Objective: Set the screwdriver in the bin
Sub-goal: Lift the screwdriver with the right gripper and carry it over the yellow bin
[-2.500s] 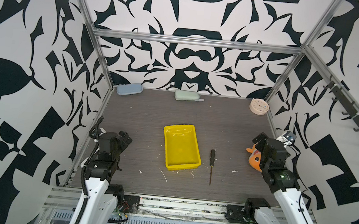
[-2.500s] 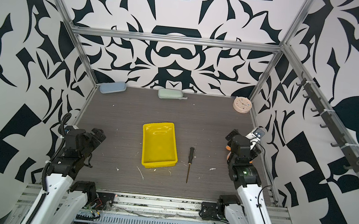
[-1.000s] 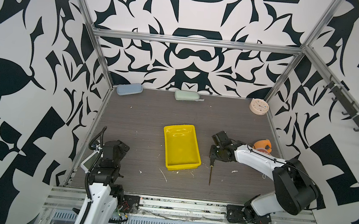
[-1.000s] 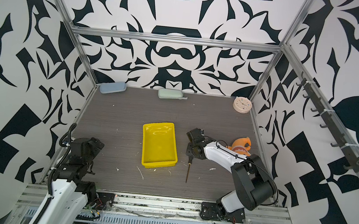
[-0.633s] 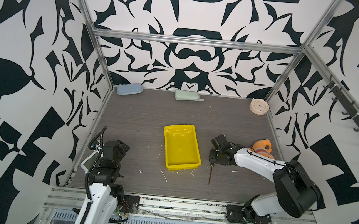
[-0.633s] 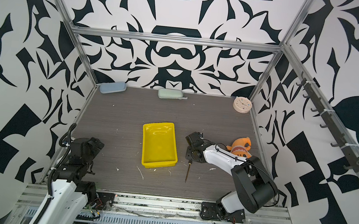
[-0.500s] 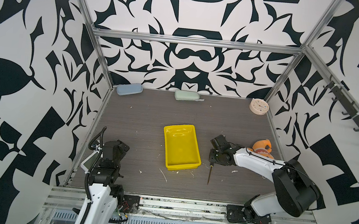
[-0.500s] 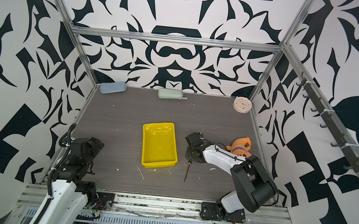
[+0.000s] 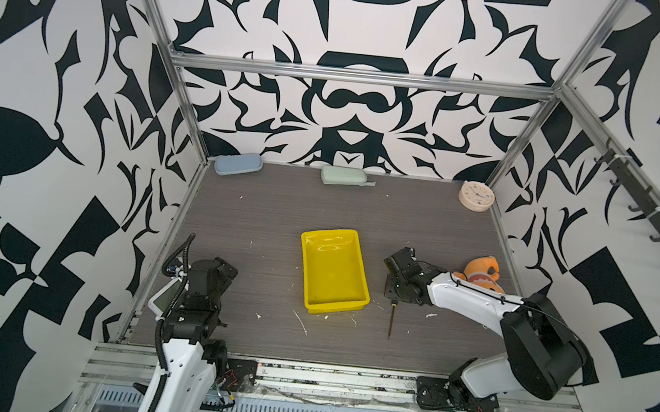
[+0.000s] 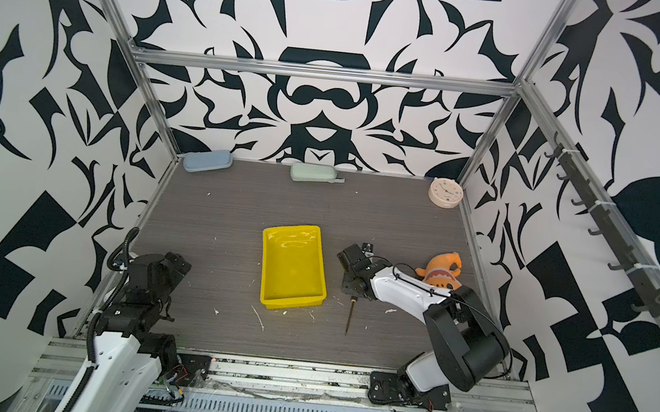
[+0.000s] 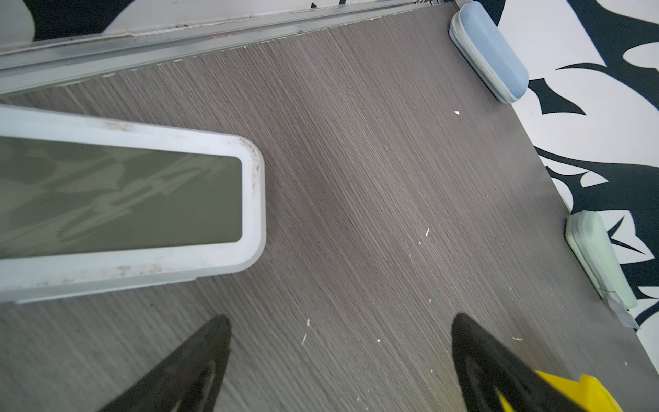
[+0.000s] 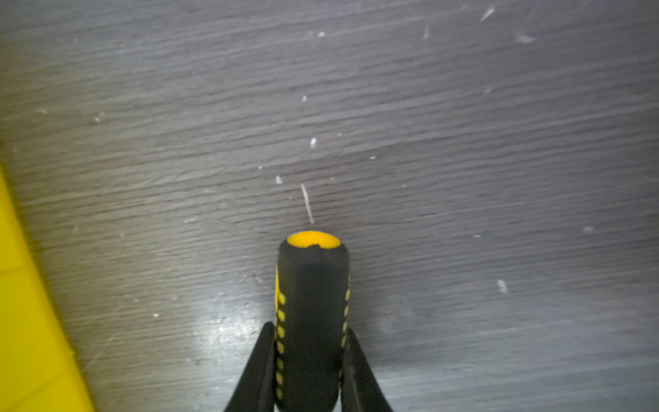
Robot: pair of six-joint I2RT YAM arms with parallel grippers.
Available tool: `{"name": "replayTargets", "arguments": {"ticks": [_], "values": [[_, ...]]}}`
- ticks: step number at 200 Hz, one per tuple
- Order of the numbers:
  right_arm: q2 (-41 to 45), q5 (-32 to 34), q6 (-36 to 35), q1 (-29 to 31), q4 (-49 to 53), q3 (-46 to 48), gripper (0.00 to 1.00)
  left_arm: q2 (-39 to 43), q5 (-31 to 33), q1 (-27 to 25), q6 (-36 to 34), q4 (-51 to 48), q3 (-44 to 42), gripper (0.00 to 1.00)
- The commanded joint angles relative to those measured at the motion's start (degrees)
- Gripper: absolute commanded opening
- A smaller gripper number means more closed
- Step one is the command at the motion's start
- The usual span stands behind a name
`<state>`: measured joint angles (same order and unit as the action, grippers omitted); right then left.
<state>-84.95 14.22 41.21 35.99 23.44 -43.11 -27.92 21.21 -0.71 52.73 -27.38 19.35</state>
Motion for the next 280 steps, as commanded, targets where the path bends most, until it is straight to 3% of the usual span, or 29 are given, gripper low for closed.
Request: {"name": "replayTargets", "arguments": {"ticks": [1, 43, 93, 121, 168, 220, 272, 280], "values": [[3.2, 7.8, -2.8, 1.1, 2.7, -4.8, 0.13, 0.6, 0.6, 0.1, 1.2, -2.3, 0.1, 0.99], [1.5, 13.4, -9.1, 1.3, -0.4, -16.9, 0.12, 1.6, 0.3, 0.0, 1.6, -1.7, -0.5, 0.99], [-10.6, 8.7, -7.0, 6.3, -5.6, -32.8, 0.1, 1.5, 0.3, 0.1, 1.7, -1.5, -0.6, 0.99], [-17.2, 6.1, -5.1, 9.6, -6.9, -37.2, 0.1, 1.8, 0.5, 0.1, 1.8, -1.5, -0.7, 0.99], [-23.8, -1.3, -0.7, 10.9, -7.5, -37.6, 0.08, 2.7, 0.7, 0.0, 1.8, -1.6, -1.0, 0.99], [-25.9, -4.8, -0.1, 11.0, -6.5, -37.0, 0.09, 2.8, 0.6, 0.1, 1.8, -1.5, -1.1, 0.99], [-25.0, -3.7, -1.4, 12.3, -7.3, -36.8, 0.1, 2.7, 0.6, 0.1, 1.8, -1.6, -1.0, 0.99], [-24.1, -0.5, -2.2, 12.7, -7.5, -36.5, 0.11, 2.7, 0.6, 0.1, 1.8, -1.6, -1.1, 0.99]]}}
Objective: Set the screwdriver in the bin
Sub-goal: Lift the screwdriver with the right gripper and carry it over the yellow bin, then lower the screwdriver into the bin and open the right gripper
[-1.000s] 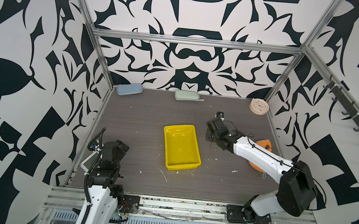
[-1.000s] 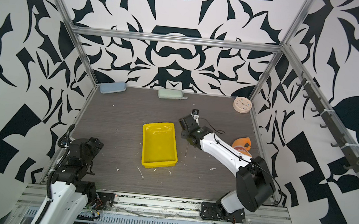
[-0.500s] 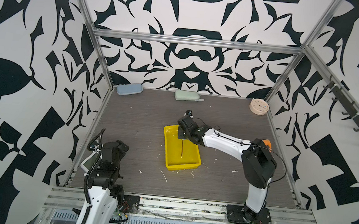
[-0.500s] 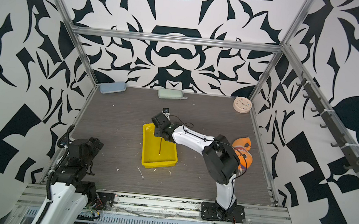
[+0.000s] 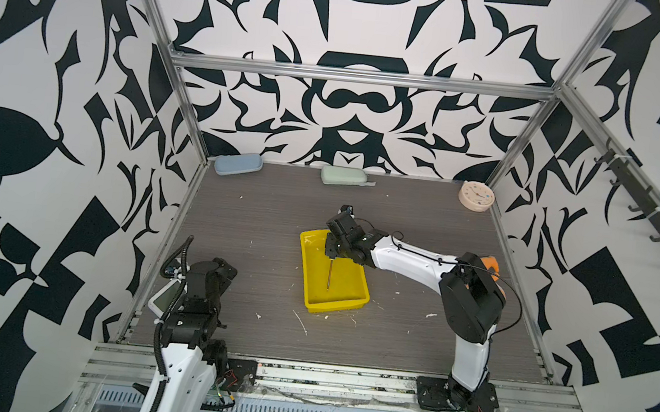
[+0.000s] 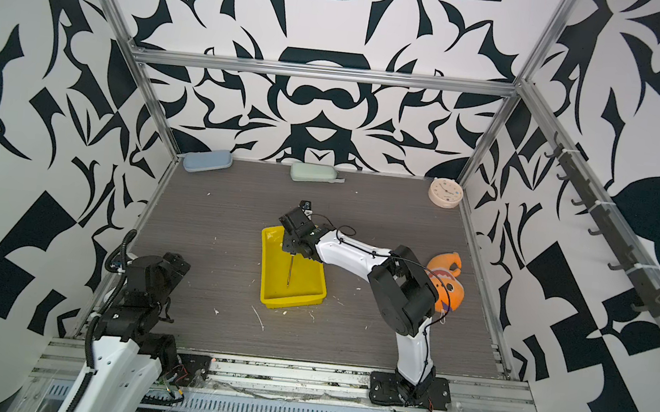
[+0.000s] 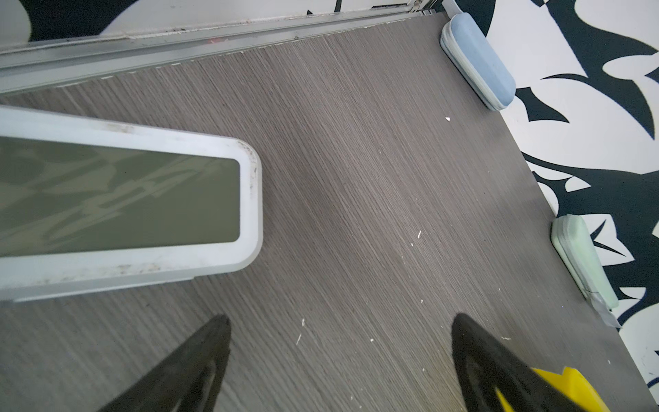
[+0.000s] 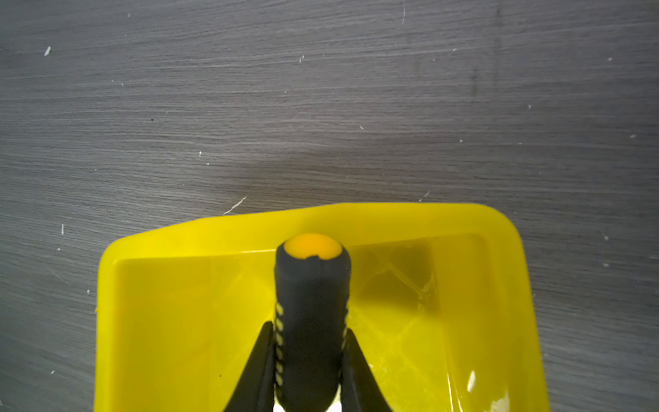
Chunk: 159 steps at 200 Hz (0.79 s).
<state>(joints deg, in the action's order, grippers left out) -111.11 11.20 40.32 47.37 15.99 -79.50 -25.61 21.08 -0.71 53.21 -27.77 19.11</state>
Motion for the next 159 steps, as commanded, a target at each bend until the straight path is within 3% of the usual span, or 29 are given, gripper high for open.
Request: {"name": "replayTargets", "arguments": {"ticks": [1, 53, 94, 159], "values": [[2.2, 2.6, -1.4, 1.4, -0.1, -0.1, 0.11, 0.4, 0.7, 0.1, 1.3, -1.2, -0.8, 0.99], [6.8, 5.2, -2.7, 3.2, -2.9, 4.2, 0.12, 0.6, 0.7, 0.1, 1.3, -1.3, -0.8, 0.99], [4.6, 3.7, -0.9, 4.3, -3.4, 5.6, 0.15, 1.0, 0.7, 0.1, 1.4, -1.4, -0.9, 0.99], [5.0, 4.9, -1.6, 4.2, -1.3, 3.0, 0.41, 1.0, 0.7, 0.1, 1.4, -1.4, -0.9, 0.99]]}}
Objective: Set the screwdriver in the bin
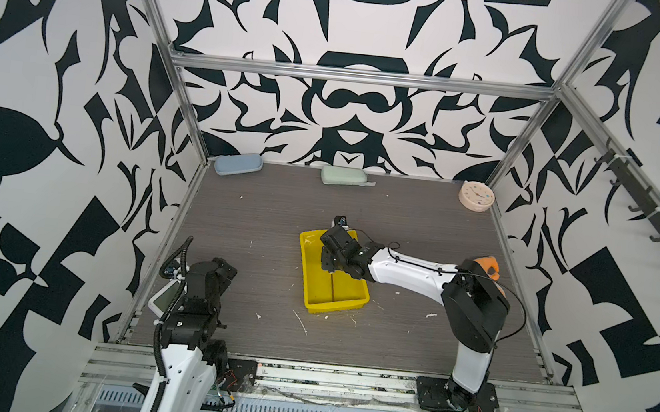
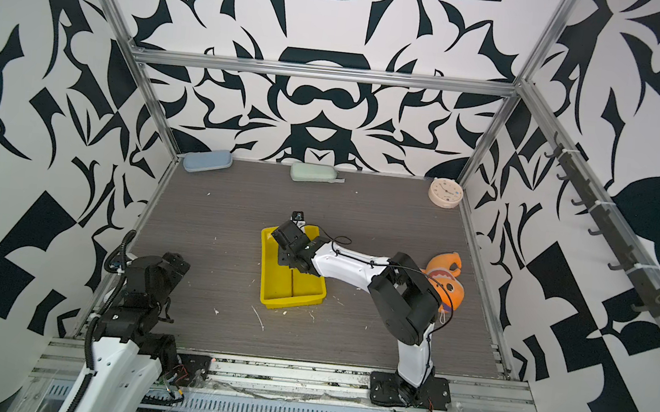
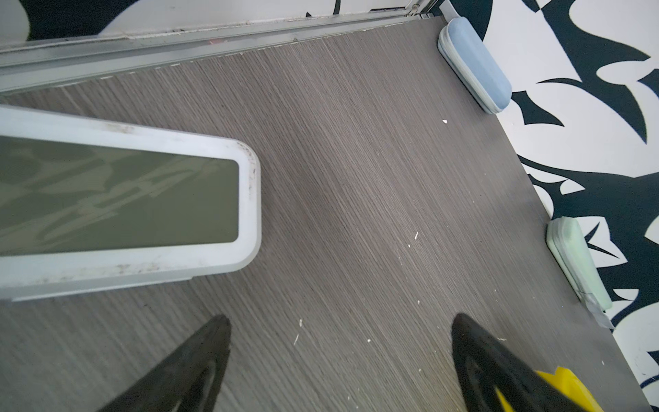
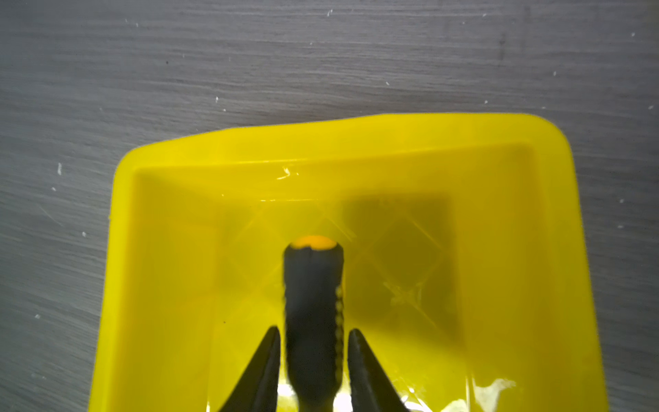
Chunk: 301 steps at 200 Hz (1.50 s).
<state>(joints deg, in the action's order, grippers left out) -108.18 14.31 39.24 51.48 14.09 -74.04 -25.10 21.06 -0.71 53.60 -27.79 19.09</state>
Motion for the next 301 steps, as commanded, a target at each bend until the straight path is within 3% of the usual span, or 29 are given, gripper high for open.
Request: {"name": "replayTargets", "arguments": {"ticks": [1, 53, 95, 120, 135, 143, 153, 162, 194, 231, 254, 301], "values": [[2.1, 1.8, -0.6, 0.1, 0.6, -2.4, 0.42, 0.5, 0.7, 0.1, 1.0, -1.3, -0.9, 0.99], [8.7, 8.1, -5.4, -1.2, 3.7, -2.1, 0.46, 0.7, 0.4, 0.1, 1.0, -1.5, -1.0, 0.99], [21.5, 16.0, -5.3, -10.7, 5.2, 5.5, 0.46, 0.7, 0.2, 0.1, 1.1, -1.2, -1.0, 0.99], [31.5, 30.7, -8.5, -16.0, 3.2, 14.7, 0.66, 0.4, 0.0, 0.0, 1.1, -0.9, -1.1, 0.99], [37.6, 41.9, -17.7, -16.8, -7.4, 24.0, 0.77, 0.0, -0.3, 0.1, 1.0, -0.5, -1.0, 0.99], [40.7, 44.4, -23.8, -17.5, -16.3, 30.4, 0.87, -0.3, -0.3, 0.1, 1.0, -0.4, -1.1, 0.99], [44.1, 41.0, -31.0, -20.1, -26.7, 38.5, 0.88, -0.4, -0.6, 0.1, 0.9, -0.3, -1.1, 0.99], [47.0, 35.9, -32.9, -23.8, -31.8, 43.8, 0.88, -0.6, -0.9, 0.1, 0.9, 0.1, -1.1, 0.99], [49.9, 31.1, -31.2, -34.8, -32.3, 49.8, 0.88, -1.5, -2.1, 0.1, 0.2, 2.8, -1.7, 0.99], [41.3, 30.5, -32.2, -36.4, -42.2, 54.4, 0.89, -3.2, -3.1, 0.1, 0.4, 3.1, -1.6, 0.99], [34.5, 30.5, -34.2, -36.6, -54.2, 55.8, 0.9, -2.4, -3.0, 0.1, 0.9, 3.7, -2.2, 0.99], [19.4, 26.6, -39.9, -37.9, -63.9, 50.3, 0.9, 2.2, -5.2, 0.1, 1.1, 8.0, -6.0, 0.99]]}}
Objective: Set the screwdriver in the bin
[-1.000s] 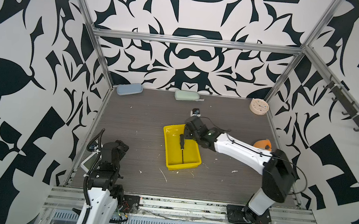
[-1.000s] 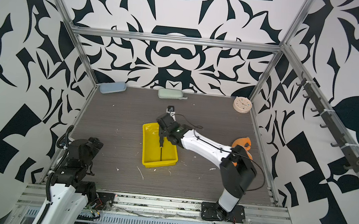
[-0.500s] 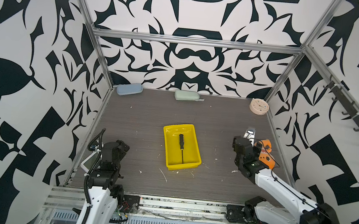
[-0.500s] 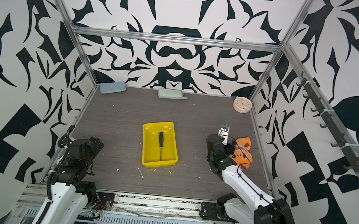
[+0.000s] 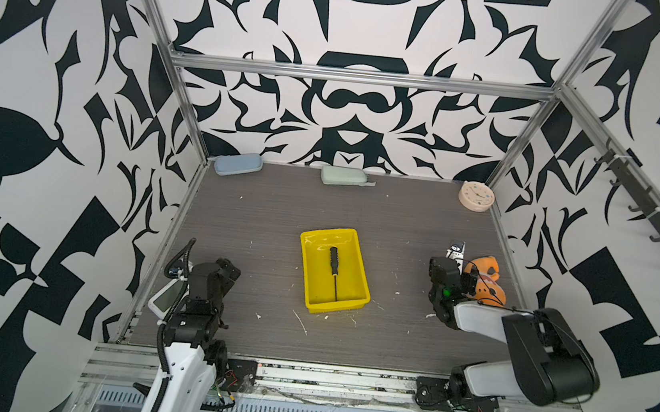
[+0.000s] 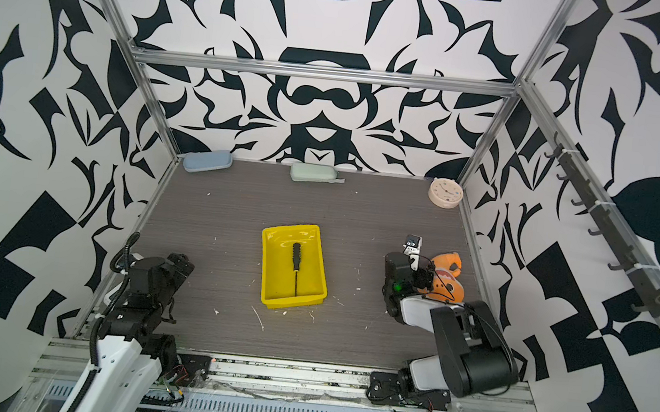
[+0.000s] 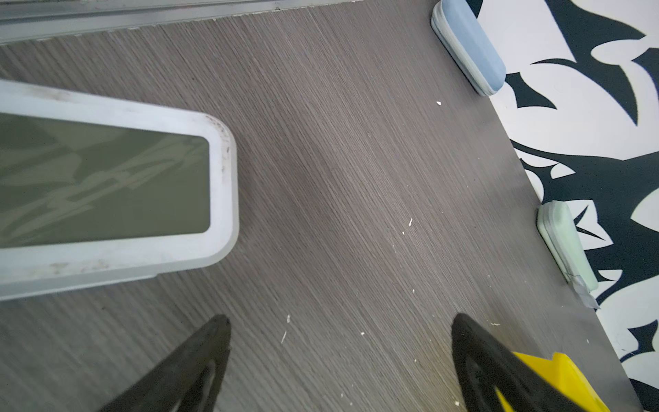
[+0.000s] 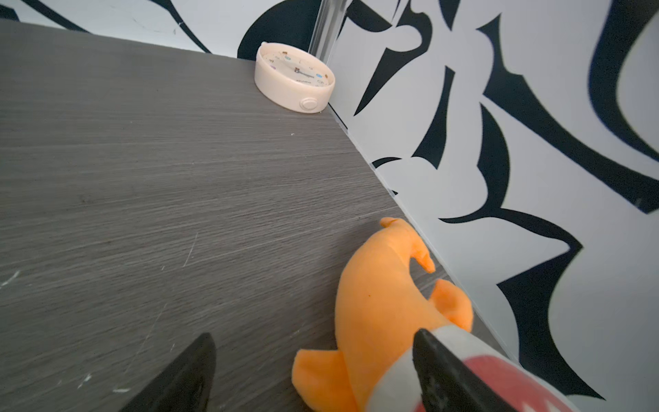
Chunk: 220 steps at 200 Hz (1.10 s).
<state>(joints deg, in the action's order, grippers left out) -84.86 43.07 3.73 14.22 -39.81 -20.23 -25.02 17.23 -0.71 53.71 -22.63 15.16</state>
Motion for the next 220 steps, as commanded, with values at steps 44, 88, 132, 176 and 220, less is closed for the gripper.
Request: {"name": "replayTargets", "arguments": {"ticks": [44, 88, 132, 176, 220], "values": [[-2.5, -13.7, -1.9, -4.2, -7.8, -2.8, 0.91, 3.5, -0.5, 0.1, 1.1, 3.0, -2.7, 0.99], [-6.0, -17.2, -2.1, -6.1, -20.8, 2.3, 0.99, -1.7, 0.5, 0.1, 1.6, 5.0, -1.8, 0.99], [-4.6, -17.6, -1.7, -6.0, -15.6, 1.0, 1.0, -14.5, -9.6, -0.1, -8.3, 28.2, 1.8, 0.99], [-4.6, -17.6, -1.7, -6.0, -15.6, 1.0, 1.0, -34.4, 3.5, -1.0, -33.4, 32.6, 18.3, 0.99], [-4.6, -17.6, -1.8, -6.0, -15.6, 1.0, 1.0, -49.8, 1.3, -1.0, -53.5, 48.4, 16.5, 0.99]]}}
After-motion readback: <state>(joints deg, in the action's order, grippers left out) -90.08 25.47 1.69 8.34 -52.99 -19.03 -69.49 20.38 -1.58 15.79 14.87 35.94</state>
